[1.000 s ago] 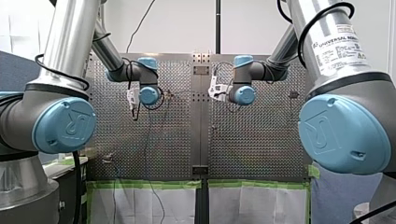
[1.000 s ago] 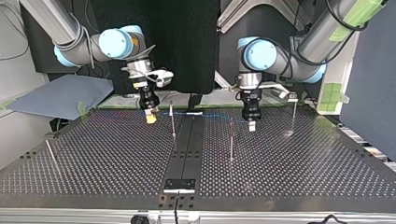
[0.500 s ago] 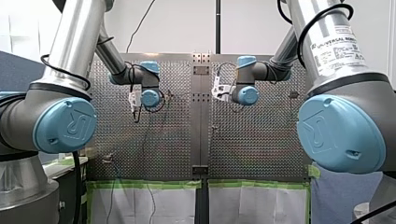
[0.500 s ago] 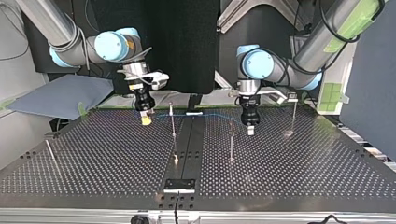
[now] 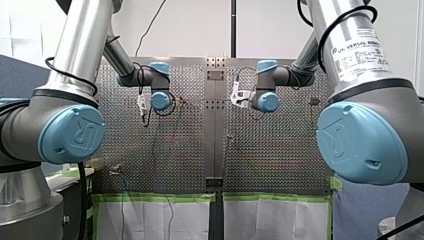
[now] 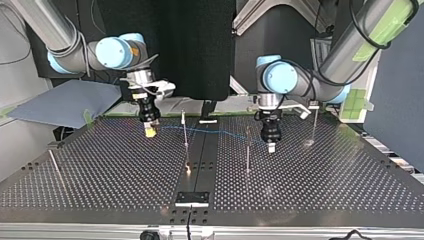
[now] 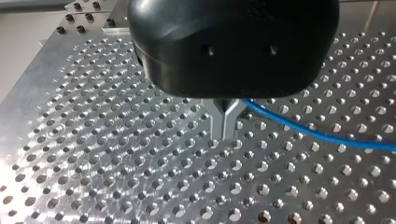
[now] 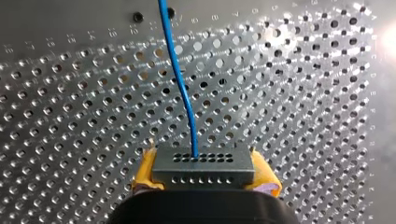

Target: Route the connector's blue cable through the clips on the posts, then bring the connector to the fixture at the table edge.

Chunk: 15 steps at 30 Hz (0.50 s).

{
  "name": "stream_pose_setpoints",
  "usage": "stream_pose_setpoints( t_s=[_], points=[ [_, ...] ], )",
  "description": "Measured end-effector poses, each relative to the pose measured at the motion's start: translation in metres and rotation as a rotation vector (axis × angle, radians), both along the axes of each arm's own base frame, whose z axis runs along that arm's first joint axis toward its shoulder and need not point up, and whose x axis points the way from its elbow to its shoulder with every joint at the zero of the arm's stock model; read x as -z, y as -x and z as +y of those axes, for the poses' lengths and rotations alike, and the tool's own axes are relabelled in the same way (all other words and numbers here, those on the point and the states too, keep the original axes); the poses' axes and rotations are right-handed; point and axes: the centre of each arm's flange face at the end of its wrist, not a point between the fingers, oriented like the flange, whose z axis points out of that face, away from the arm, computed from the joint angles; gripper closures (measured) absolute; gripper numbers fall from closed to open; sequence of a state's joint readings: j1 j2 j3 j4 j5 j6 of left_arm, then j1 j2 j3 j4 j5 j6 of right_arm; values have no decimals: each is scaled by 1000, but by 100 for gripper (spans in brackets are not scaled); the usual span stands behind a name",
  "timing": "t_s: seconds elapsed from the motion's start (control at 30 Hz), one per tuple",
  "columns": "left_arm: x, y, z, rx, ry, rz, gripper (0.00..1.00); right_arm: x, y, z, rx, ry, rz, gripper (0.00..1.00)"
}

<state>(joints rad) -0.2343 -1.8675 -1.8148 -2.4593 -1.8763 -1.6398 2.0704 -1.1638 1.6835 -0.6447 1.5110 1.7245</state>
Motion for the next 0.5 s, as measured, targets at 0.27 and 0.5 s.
stream_pose_setpoints(
  t_s=[0.27, 0.5],
  points=[
    [2, -2, 6, 0, -5, 16, 100, 0, 3, -3, -4, -6, 5, 100],
    [4, -1, 10, -16, -11, 35, 58, 1, 3, -3, -7, -12, 9, 100]
  ],
)
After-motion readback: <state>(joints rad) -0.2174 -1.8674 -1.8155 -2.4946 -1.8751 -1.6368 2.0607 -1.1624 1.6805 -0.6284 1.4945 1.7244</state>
